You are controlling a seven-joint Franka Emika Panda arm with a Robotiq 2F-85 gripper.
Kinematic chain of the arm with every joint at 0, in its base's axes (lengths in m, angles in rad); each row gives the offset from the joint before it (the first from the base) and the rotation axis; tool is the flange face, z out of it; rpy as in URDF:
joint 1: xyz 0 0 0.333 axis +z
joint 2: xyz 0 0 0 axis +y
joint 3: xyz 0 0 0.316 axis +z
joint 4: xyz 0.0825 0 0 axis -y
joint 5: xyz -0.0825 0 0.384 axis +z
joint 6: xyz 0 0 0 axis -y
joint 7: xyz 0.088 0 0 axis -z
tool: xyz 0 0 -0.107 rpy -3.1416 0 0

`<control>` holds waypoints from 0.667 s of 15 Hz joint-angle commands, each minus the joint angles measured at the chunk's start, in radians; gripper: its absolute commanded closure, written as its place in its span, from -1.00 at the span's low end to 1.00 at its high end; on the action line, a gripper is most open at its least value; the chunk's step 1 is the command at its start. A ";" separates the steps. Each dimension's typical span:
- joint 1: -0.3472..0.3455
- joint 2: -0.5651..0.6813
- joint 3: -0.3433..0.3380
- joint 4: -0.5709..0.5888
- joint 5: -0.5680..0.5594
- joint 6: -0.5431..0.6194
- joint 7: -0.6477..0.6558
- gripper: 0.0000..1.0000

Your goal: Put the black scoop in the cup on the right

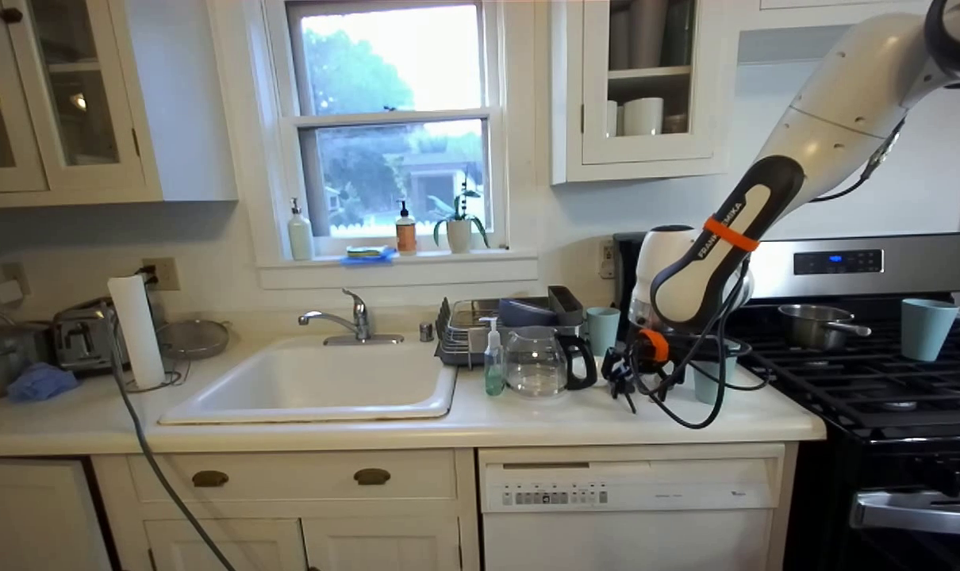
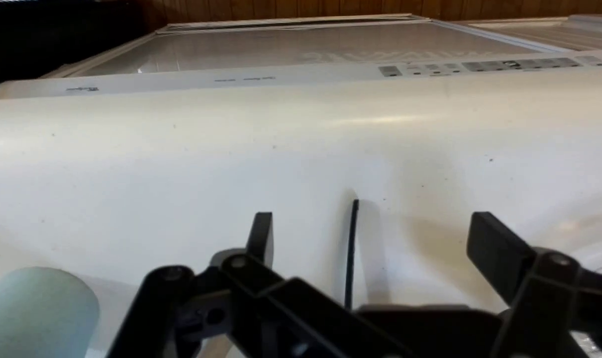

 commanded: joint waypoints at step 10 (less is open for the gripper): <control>0.060 0.142 -0.087 0.128 0.073 0.065 -0.061 0.20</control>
